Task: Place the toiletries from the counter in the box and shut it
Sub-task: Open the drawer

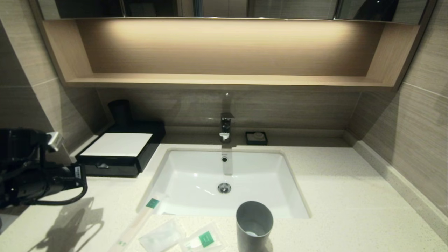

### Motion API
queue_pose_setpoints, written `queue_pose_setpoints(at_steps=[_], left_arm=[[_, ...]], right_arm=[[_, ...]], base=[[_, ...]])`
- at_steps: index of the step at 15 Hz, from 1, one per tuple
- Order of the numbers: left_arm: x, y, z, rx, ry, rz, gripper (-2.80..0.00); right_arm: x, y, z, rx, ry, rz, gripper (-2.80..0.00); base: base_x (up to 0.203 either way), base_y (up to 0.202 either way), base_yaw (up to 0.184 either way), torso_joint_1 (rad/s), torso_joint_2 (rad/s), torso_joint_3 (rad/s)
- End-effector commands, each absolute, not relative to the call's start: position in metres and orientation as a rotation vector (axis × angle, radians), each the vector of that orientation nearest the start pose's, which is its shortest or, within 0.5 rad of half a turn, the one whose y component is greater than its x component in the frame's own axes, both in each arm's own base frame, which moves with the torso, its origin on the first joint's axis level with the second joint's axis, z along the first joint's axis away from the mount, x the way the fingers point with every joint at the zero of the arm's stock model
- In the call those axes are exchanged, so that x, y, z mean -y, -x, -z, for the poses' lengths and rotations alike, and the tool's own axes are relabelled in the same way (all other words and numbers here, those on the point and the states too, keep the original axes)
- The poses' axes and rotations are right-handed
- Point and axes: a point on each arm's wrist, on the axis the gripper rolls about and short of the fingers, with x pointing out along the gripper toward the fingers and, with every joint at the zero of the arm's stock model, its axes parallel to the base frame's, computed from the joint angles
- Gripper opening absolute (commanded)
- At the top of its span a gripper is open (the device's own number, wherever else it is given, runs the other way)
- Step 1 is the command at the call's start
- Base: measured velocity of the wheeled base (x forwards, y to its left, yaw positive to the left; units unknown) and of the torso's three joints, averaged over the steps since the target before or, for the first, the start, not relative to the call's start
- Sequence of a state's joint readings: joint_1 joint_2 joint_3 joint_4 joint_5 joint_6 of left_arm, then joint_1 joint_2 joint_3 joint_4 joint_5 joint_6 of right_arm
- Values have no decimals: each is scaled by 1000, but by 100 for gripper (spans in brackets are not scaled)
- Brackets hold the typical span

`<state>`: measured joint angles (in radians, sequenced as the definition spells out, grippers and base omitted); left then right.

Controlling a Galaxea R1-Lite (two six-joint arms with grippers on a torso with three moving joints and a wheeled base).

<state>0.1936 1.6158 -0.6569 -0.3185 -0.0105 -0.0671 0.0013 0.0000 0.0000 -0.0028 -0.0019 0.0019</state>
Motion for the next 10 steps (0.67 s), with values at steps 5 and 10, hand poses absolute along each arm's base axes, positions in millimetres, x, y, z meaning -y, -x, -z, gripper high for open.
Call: queue_pose_setpoints(at_steps=[5, 10], left_arm=[[-60, -271, -116, -659, 114, -198, -280], [-62, -281, -104, -661, 113, -198, -280]], right_arm=[[0, 23, -75, 3, -2, 0, -280], [0, 23, -76, 5, -2, 0, -280]], base=[[0, 0, 0, 0, 0, 0], [0, 0, 0, 0, 0, 0]])
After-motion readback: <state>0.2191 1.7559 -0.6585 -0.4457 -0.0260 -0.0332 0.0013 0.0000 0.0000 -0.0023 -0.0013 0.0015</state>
